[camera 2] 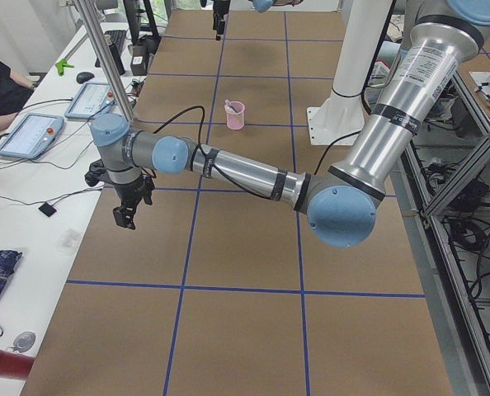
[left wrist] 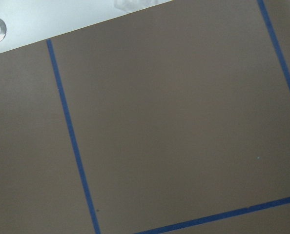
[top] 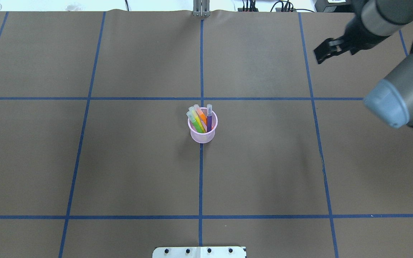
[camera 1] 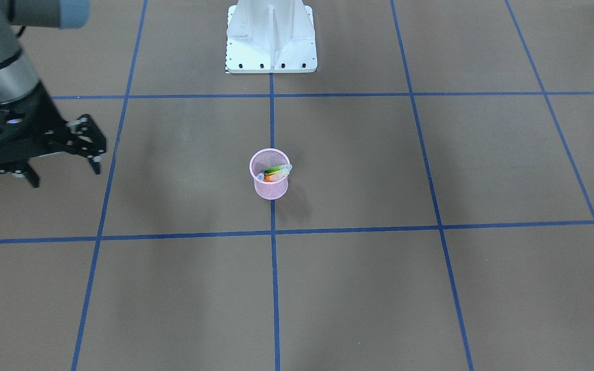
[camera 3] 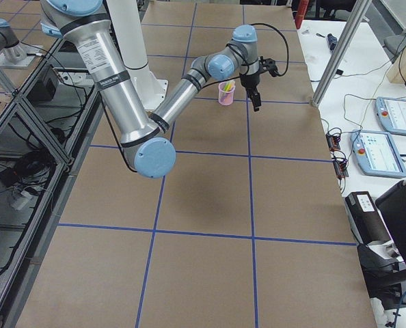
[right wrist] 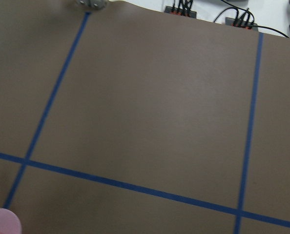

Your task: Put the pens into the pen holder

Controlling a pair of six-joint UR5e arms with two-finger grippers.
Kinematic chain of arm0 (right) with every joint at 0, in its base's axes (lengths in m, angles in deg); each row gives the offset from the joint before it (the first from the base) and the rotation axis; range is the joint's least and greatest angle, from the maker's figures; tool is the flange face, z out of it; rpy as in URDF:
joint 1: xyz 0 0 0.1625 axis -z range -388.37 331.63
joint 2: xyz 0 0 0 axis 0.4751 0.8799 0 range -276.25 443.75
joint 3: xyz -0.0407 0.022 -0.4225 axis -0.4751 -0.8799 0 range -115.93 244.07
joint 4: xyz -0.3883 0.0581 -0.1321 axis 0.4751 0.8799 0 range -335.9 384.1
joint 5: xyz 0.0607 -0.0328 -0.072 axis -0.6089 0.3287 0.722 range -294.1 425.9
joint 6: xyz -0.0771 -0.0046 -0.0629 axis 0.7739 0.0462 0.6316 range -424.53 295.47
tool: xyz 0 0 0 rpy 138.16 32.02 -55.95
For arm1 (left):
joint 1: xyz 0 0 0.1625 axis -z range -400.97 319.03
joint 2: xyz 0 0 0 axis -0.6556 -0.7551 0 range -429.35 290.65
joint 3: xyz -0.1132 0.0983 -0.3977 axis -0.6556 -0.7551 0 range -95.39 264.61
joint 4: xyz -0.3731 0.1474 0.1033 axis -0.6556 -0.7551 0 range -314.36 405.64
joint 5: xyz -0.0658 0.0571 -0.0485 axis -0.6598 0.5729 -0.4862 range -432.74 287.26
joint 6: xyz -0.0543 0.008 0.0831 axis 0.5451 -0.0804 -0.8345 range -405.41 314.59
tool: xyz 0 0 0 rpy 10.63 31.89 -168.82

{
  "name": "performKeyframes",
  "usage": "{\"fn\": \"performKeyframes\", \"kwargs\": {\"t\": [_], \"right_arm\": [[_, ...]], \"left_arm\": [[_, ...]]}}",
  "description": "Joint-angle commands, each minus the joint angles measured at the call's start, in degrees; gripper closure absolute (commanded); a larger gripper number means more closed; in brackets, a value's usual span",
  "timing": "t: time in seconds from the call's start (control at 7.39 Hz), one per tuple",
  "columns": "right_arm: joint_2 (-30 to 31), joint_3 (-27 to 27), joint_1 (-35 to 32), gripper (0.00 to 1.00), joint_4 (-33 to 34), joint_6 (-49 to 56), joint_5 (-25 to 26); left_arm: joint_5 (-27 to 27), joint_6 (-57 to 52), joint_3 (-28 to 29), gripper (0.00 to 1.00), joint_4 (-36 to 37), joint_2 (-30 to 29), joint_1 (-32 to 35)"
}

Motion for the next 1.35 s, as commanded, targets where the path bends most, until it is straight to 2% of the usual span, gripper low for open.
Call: {"fn": "performKeyframes", "kwargs": {"t": [0.0, 0.14, 0.27, 0.41, 0.68, 0.81, 0.95, 1.22], "right_arm": [[5.62, -2.93, -9.03, 0.01, 10.93, 19.65, -5.83], [9.30, -3.98, -10.79, 0.01, 10.99, 21.02, -5.65], [9.08, -5.90, -11.24, 0.01, 10.91, 19.90, -5.39], [8.90, -8.10, -11.24, 0.01, 8.91, 18.76, -5.12], [12.50, -12.31, -13.87, 0.01, 1.02, 18.14, -4.33], [12.85, -14.34, -16.06, 0.01, 0.37, 18.31, -5.20], [13.12, -14.97, -17.12, 0.01, 0.36, 18.31, -6.86], [14.00, -18.21, -21.86, 0.01, 0.27, 18.84, -18.68]], "left_arm": [[-1.63, -3.11, -0.49, 0.00, 2.02, 5.31, 1.99], [-1.56, -3.28, -0.84, 0.00, -3.12, 8.23, 1.99], [-1.56, -3.02, -0.85, 0.00, -7.35, 9.91, 2.08], [-1.73, -3.19, -0.94, 0.00, -8.35, 10.80, 3.04], [-1.65, -3.28, -0.76, 0.00, -15.00, 14.65, 3.40], [-1.73, -3.80, -0.50, 0.00, -18.69, 17.54, 3.49], [-1.56, -3.72, -0.24, 0.00, -20.82, 20.01, 3.31], [-1.73, -2.84, -1.45, 0.00, -18.05, 19.59, 3.40]]}}
